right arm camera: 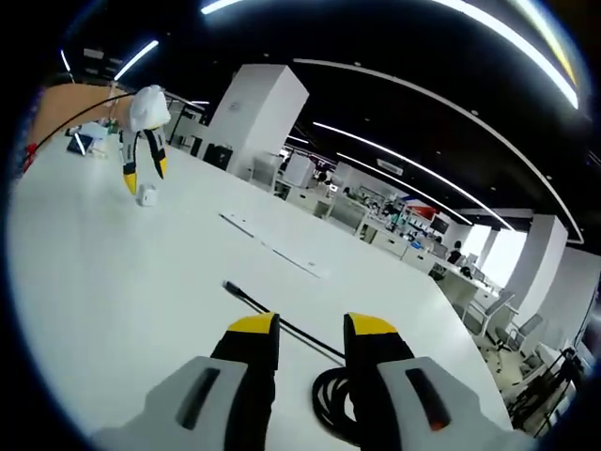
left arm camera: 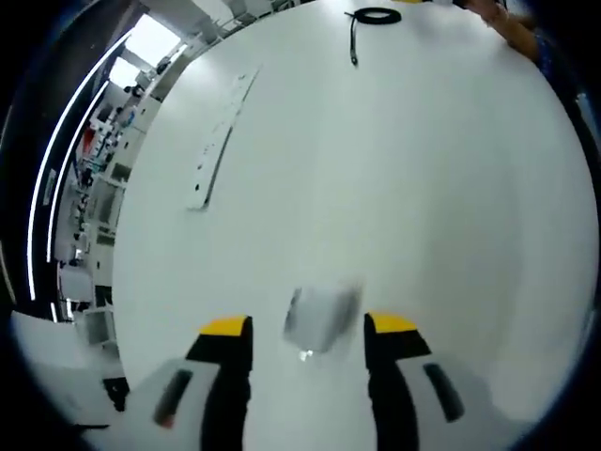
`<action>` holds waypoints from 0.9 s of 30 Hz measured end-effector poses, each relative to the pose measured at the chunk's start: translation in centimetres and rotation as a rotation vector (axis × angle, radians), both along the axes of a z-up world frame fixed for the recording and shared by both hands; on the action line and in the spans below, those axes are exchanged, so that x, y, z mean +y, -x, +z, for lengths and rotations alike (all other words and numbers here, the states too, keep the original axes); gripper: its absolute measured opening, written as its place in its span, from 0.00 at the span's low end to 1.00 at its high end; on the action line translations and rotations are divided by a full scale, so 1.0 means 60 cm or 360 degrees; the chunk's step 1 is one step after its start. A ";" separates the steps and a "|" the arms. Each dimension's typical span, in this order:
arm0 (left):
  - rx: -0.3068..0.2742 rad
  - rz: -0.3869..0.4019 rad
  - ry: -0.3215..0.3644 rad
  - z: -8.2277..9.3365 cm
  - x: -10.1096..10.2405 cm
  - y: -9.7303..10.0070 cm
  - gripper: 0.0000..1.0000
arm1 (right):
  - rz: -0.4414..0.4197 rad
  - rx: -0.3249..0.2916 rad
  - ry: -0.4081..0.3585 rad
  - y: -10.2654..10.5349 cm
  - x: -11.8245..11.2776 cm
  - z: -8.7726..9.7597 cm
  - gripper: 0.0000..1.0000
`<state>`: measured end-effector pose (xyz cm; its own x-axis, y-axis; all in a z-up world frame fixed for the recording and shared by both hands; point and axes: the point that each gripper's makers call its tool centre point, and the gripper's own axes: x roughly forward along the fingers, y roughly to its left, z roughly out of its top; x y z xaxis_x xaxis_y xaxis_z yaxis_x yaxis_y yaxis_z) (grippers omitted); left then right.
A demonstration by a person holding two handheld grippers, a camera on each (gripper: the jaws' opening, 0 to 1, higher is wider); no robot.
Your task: Plug the desk Type‑C cable into the charger adapter.
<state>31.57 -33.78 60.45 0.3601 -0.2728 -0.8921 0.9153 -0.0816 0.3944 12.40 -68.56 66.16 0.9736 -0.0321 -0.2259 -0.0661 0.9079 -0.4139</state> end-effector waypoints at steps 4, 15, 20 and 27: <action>0.0051 -0.0005 -0.0018 -0.012 -0.005 -0.001 0.43 | -0.0001 0.0009 0.0013 -0.002 -0.002 -0.002 0.28; 0.0171 -0.0054 -0.0108 -0.034 -0.016 0.004 0.33 | 0.0011 0.0034 0.0029 -0.009 -0.002 -0.010 0.28; 0.0165 -0.0072 -0.0139 -0.034 -0.017 0.003 0.29 | 0.0017 0.0040 0.0030 -0.010 -0.002 -0.013 0.28; 0.0188 -0.0068 -0.0143 -0.035 -0.016 0.007 0.27 | 0.0033 0.0057 0.0042 -0.010 0.003 -0.018 0.28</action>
